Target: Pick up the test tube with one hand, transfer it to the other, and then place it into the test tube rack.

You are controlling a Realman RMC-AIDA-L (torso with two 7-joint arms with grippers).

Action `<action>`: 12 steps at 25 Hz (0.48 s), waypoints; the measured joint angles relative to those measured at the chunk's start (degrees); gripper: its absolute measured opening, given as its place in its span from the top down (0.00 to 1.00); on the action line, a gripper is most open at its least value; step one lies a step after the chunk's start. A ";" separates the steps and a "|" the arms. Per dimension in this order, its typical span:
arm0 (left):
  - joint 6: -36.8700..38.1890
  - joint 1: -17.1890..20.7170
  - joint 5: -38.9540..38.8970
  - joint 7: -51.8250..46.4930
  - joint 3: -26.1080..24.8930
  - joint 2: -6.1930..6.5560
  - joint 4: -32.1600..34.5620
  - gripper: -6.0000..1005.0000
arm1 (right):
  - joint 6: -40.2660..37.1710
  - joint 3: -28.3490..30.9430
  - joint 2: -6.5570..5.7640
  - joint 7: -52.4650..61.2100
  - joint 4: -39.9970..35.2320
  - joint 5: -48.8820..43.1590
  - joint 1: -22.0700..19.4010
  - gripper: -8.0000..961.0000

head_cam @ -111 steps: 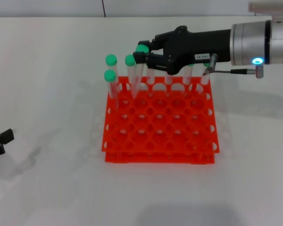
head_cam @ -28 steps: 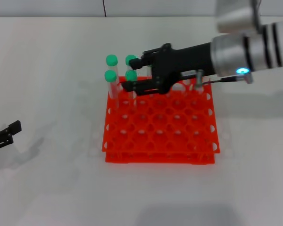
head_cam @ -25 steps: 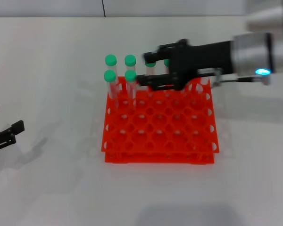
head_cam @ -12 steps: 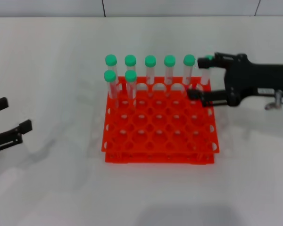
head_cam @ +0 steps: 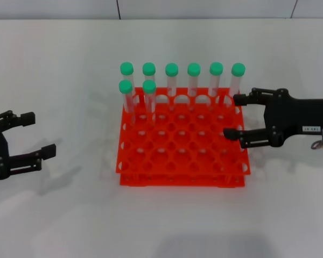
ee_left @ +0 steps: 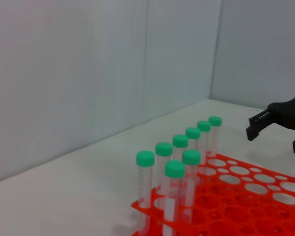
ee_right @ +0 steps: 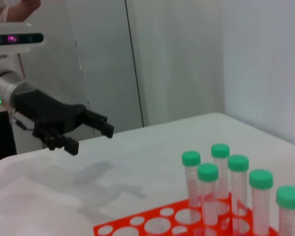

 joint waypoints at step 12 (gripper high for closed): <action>0.68 -3.66 3.75 -0.54 0.11 0.69 -0.87 0.13 | 0.43 -0.14 0.60 -0.09 1.83 -3.44 1.17 0.09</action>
